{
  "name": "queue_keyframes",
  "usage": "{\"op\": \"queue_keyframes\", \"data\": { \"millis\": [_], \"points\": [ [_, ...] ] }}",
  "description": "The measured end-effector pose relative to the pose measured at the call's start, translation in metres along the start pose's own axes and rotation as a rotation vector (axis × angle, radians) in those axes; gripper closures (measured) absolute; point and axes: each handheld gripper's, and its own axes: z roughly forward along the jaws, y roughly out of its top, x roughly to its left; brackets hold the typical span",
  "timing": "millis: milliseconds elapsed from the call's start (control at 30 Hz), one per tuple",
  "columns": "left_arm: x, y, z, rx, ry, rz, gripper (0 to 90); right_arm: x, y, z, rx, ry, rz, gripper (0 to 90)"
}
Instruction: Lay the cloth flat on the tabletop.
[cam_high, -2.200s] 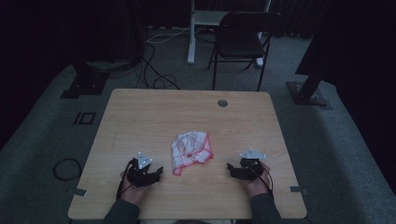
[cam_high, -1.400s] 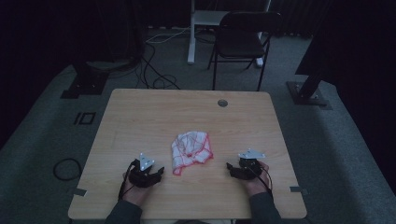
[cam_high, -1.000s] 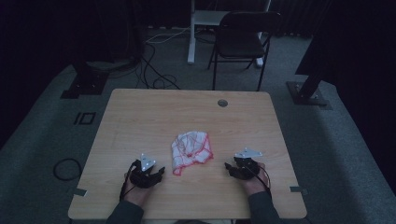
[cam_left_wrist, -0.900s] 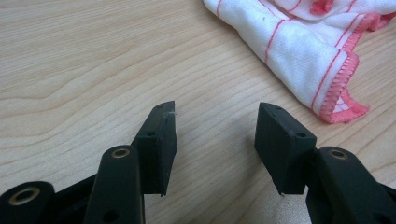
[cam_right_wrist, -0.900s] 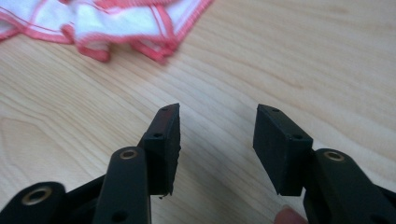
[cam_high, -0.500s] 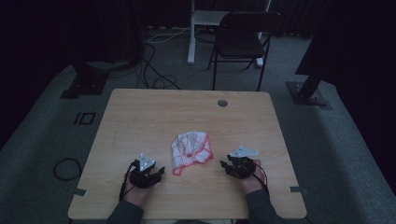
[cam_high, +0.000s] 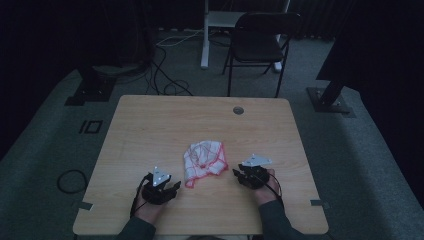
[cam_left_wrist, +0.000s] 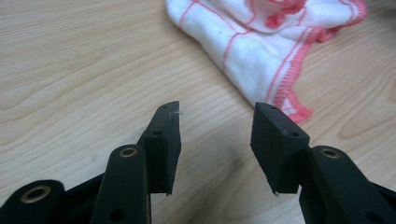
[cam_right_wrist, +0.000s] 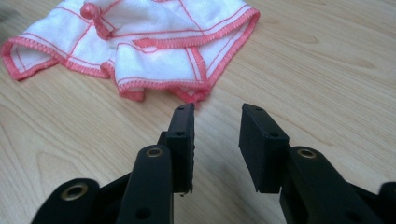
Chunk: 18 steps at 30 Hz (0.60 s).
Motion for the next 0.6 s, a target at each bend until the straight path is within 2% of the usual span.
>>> {"op": "queue_keyframes", "data": {
  "millis": [267, 467, 600],
  "points": [
    [-0.011, 0.001, 0.004, 0.006, -0.030, 0.023, 52.4, 0.002, 0.004, 0.006, -0.011, 0.000, 0.013, 68.6],
    [-0.016, 0.002, 0.009, 0.016, -0.057, 0.014, 51.8, 0.003, 0.010, 0.009, -0.022, -0.002, 0.015, 68.9],
    [-0.020, 0.003, 0.013, 0.027, -0.060, 0.025, 51.8, 0.004, 0.016, 0.012, -0.026, -0.003, 0.015, 69.4]
  ]
}}
